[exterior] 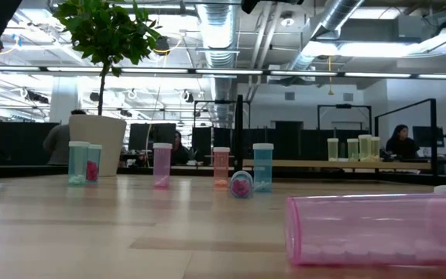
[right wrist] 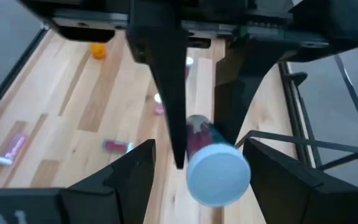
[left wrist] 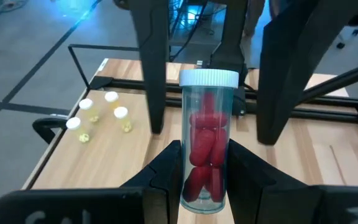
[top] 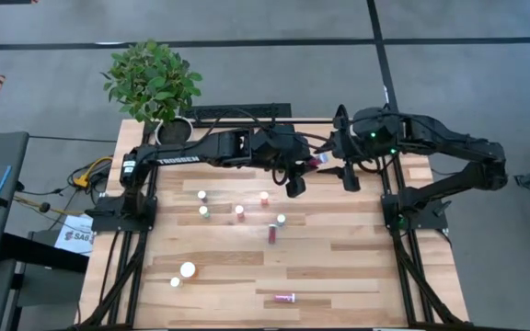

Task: Pick and place medicine bottles onto shelf by color
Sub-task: Put the blue pill bottle on the shelf

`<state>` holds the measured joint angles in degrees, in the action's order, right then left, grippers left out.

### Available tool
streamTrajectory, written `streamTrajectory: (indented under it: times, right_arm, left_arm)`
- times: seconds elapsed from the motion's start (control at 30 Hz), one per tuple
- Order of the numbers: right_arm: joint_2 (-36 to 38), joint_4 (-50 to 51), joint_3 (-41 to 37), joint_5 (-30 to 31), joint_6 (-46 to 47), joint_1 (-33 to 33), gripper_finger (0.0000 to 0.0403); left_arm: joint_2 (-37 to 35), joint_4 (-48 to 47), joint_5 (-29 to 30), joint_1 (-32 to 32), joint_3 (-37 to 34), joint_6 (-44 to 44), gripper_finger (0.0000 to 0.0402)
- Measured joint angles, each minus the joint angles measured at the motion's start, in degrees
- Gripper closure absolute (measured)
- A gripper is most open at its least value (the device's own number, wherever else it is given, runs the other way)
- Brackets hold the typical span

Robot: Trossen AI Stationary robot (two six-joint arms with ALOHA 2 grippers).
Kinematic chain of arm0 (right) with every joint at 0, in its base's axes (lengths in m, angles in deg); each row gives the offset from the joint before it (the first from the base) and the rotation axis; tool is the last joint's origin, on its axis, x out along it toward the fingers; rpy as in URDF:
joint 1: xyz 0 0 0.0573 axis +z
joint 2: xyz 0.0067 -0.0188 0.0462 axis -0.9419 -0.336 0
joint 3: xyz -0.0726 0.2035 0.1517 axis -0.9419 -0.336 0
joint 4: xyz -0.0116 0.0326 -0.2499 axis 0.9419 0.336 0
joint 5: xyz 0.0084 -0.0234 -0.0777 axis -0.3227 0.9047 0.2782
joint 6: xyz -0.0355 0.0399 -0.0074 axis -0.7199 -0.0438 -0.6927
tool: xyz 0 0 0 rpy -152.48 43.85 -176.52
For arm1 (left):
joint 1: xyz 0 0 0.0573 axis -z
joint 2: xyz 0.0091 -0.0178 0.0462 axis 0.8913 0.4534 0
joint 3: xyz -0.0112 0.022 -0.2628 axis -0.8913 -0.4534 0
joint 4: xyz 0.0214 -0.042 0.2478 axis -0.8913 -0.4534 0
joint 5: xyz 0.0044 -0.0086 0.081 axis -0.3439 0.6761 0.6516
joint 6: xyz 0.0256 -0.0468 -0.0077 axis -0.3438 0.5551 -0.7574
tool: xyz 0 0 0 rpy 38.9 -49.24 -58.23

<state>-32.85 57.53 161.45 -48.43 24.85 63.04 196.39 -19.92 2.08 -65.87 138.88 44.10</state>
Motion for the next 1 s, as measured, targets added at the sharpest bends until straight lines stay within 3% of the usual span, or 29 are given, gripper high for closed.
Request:
streamTrajectory:
  times: [0.23, 0.77, 1.0]
  right_arm:
    - [-0.5, -0.5, 0.0, 0.0, 0.4, -0.3, 0.016]
    - [-0.4, -0.2, 0.0, 0.0, 1.6, -0.3, 0.0295]
    - [-0.4, -0.2, 0.0, 0.0, 2.0, -0.3, 0.0277]
  left_arm:
    - [0.0, -0.5, -0.1, 0.1, 0.0, -0.5, 0.0324]
    - [0.0, -0.6, 0.1, 0.0, 0.0, -0.8, 0.0324]
    - [0.0, -0.6, 0.2, 0.0, 0.0, -0.4, 0.0318]
